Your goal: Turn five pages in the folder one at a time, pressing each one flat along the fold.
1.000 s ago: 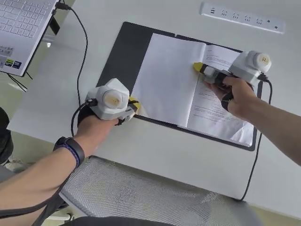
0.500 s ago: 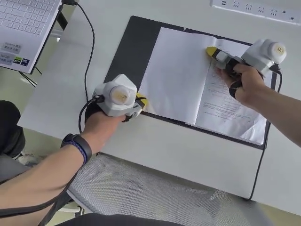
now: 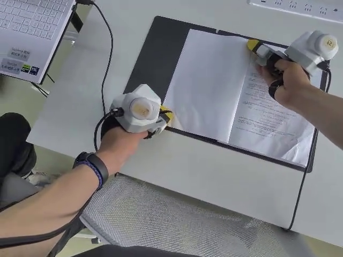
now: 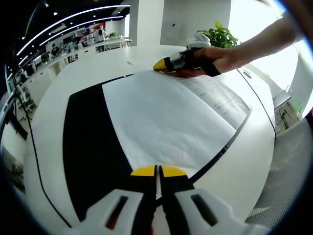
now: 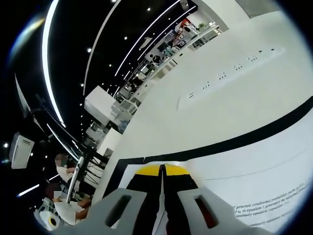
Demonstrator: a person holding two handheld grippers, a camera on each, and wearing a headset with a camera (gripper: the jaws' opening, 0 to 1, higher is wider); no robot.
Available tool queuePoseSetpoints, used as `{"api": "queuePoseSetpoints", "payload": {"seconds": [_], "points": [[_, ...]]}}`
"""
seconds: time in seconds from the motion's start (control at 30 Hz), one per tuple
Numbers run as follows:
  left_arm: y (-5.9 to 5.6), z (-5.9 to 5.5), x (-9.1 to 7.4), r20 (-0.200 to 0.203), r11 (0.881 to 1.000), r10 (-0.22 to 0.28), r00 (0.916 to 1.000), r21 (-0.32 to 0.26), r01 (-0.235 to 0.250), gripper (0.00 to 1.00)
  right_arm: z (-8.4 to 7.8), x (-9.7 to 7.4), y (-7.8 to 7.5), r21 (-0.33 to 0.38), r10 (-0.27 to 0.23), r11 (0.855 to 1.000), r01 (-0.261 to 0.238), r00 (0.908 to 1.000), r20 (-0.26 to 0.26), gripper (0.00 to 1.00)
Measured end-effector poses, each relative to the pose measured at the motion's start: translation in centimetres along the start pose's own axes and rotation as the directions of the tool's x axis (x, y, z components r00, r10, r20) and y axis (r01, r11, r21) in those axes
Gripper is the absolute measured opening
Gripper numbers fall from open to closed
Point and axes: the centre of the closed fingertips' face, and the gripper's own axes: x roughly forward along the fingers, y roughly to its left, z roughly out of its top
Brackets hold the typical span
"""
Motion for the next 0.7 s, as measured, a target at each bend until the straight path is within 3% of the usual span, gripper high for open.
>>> {"api": "queuePoseSetpoints", "payload": {"seconds": [0.37, 0.7], "points": [[-0.1, 0.1, 0.0, -0.005, 1.000, -0.001, 1.0000, 0.010, 0.001, 0.01, 0.3, 0.4, -0.4, -0.013, -0.002, 1.000, 0.002, 1.0000, 0.003, 0.00], [-0.2, 0.1, -0.1, -0.008, 1.000, 0.000, 1.0000, 0.028, 0.000, 0.02, -1.9, -1.1, 0.7, -0.064, 0.061, 0.996, -0.066, 0.9949, -0.080, 0.00]]}}
